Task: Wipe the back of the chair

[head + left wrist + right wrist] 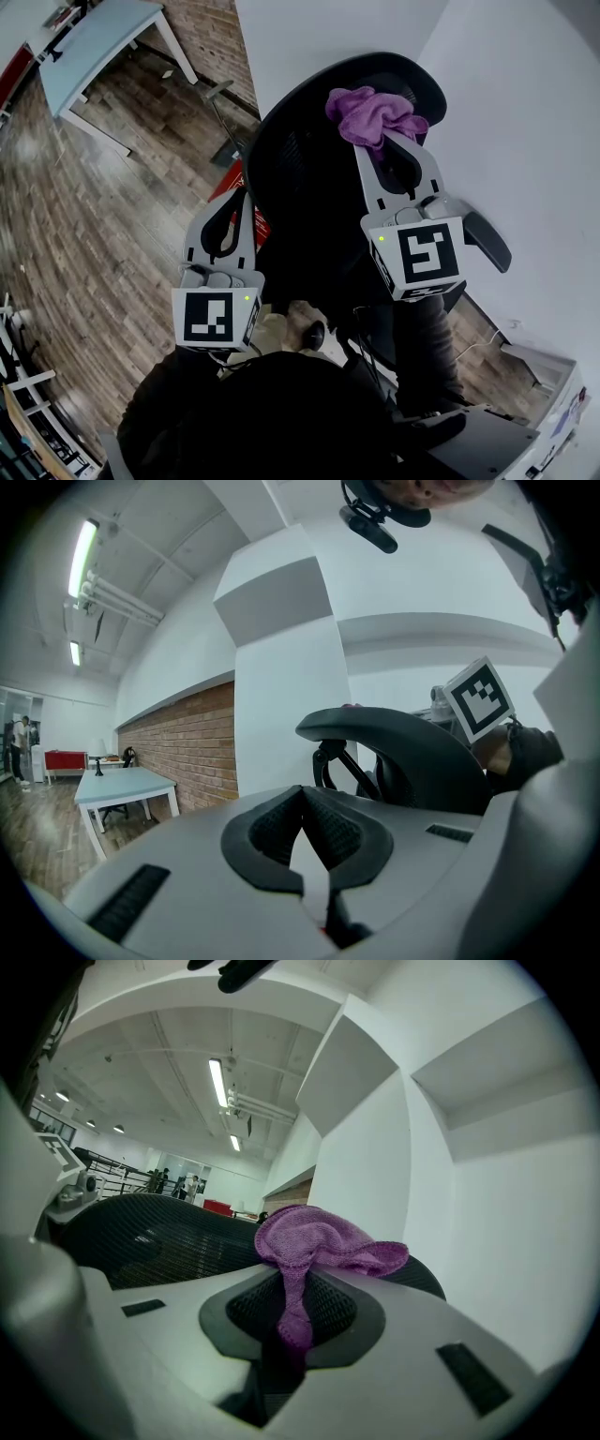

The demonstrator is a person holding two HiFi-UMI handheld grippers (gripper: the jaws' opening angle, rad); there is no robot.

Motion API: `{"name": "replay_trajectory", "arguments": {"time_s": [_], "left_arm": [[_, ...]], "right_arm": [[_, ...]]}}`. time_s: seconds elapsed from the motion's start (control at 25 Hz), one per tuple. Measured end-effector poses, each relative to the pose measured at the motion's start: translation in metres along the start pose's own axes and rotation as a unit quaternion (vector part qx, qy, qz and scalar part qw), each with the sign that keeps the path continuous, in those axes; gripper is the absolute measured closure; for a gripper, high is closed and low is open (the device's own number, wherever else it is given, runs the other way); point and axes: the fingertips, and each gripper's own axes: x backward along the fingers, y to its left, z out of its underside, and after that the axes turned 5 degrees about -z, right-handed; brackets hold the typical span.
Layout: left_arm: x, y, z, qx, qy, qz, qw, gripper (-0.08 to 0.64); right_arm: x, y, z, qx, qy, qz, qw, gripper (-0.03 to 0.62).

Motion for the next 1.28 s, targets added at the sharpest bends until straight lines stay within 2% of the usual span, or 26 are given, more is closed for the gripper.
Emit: {"name": "replay_trajectory", "arguments": {"time_s": [1.28], "left_arm": [[-0.03,0.009,-0.012,-0.002,-0.003,0.005,1.0,0.551]], "right_arm": [[-0.009,-0.073,-0.002,0.008,-0.002,0.073,0.997,0.538]]}}
